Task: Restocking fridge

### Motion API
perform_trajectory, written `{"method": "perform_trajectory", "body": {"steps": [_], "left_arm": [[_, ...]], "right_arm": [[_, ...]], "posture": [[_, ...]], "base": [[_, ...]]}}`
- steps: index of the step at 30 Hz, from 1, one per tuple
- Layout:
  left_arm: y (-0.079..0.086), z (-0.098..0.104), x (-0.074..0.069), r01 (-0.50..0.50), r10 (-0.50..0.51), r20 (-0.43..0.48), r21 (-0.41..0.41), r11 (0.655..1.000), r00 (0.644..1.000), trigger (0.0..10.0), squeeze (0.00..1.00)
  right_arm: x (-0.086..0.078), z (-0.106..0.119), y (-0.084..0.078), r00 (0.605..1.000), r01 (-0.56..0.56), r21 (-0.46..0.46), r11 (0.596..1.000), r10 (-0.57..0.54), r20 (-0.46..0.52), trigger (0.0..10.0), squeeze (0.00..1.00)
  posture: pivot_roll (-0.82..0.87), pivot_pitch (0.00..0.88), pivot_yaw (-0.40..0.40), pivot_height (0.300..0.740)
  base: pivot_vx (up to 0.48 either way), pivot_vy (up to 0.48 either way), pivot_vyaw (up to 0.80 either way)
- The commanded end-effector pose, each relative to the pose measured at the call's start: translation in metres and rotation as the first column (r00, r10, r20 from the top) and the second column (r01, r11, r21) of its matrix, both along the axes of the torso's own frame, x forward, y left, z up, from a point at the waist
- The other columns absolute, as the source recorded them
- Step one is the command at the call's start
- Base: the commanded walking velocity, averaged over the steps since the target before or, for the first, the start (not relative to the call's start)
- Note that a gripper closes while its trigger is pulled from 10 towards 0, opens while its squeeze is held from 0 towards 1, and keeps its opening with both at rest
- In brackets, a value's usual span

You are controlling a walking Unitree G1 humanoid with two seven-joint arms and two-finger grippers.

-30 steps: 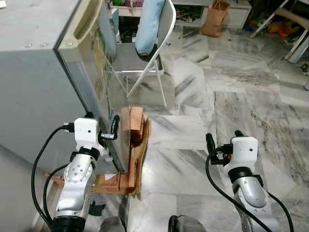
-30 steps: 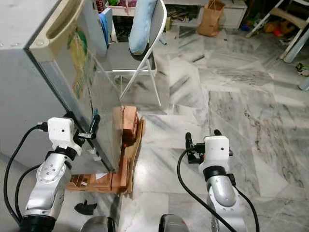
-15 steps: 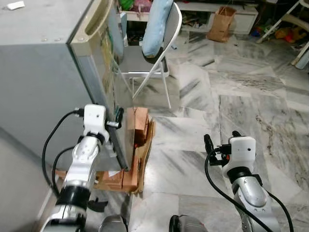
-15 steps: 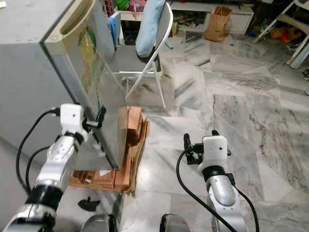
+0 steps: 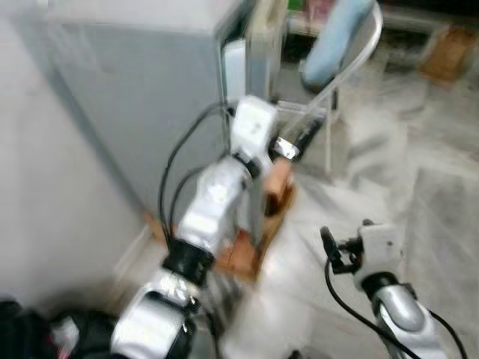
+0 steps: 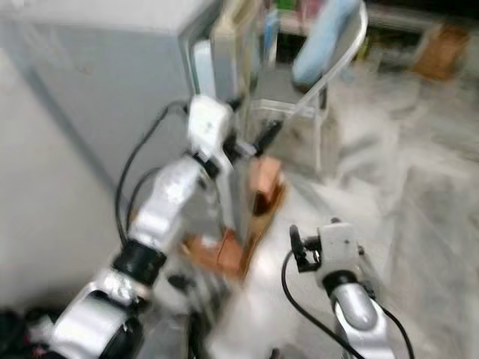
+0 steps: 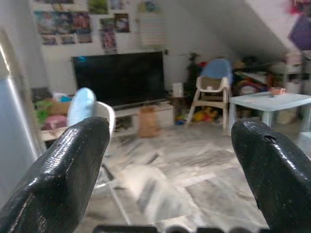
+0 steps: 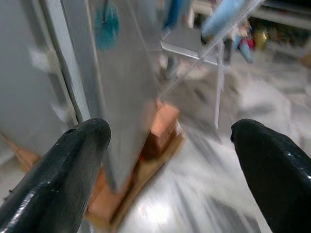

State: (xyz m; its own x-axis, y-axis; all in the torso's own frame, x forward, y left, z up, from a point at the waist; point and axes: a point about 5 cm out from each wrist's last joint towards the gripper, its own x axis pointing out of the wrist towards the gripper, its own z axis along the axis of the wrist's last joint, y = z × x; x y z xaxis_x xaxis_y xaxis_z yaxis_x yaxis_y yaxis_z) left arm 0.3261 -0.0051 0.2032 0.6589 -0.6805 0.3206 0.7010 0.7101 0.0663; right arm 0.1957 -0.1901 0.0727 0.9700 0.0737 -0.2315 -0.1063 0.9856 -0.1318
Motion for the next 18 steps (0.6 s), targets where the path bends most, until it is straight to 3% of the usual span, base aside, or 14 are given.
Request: {"method": "perform_trajectory", "body": {"steps": [1, 2, 5, 8, 10, 15, 18], "left_arm": [[0.011, -0.018, 0.006, -0.092, 0.090, -0.073, -0.022, 0.996, 0.993, 10.0, 0.00], [0.011, -0.018, 0.006, -0.092, 0.090, -0.073, -0.022, 0.996, 0.993, 10.0, 0.00], [0.060, -0.038, 0.009, -0.245, 0.248, -0.113, 0.040, 0.969, 0.962, 10.0, 0.00], [0.088, -0.054, 0.003, -0.309, 0.317, -0.128, 0.082, 0.948, 0.940, 10.0, 0.00], [0.097, -0.061, -0.002, -0.330, 0.343, -0.124, 0.109, 0.938, 0.931, 10.0, 0.00], [0.118, -0.085, -0.011, -0.445, 0.460, -0.203, 0.120, 0.888, 0.864, 10.0, 0.00], [0.117, -0.088, -0.009, -0.442, 0.459, -0.209, 0.128, 0.888, 0.863, 10.0, 0.00]], "right_arm": [[-0.005, -0.013, -0.010, 0.998, 0.030, 0.005, 1.000, -0.030, -0.055, 10.0, 0.00], [-0.005, -0.013, -0.010, 0.998, 0.030, 0.005, 1.000, -0.030, -0.055, 10.0, 0.00], [-0.005, -0.021, -0.018, 0.997, 0.033, 0.008, 0.999, -0.032, -0.066, 10.0, 0.00], [-0.003, -0.030, -0.022, 0.997, 0.030, 0.013, 0.999, -0.029, -0.077, 10.0, 0.00], [-0.003, -0.034, -0.023, 0.996, 0.029, 0.014, 0.999, -0.028, -0.082, 10.0, 0.00], [-0.009, -0.050, -0.027, 0.994, 0.028, 0.017, 0.999, -0.026, -0.104, 10.0, 0.00], [-0.012, -0.061, -0.030, 0.993, 0.025, 0.019, 1.000, -0.022, -0.116, 10.0, 0.00]], "posture": [[0.01, 0.073, 0.023, 0.740], [0.01, 0.073, 0.023, 0.740], [0.02, 0.078, 0.021, 0.740], [0.03, 0.077, 0.020, 0.740], [0.03, 0.078, 0.018, 0.740], [0.03, 0.079, 0.009, 0.740], [0.03, 0.078, 0.003, 0.740]], "base": [[0.000, 0.000, 0.00], [0.000, 0.000, 0.00], [0.000, 0.000, 0.00], [0.000, 0.000, 0.00], [0.000, 0.000, 0.00], [0.000, 0.000, 0.00], [0.000, 0.000, 0.00]]}}
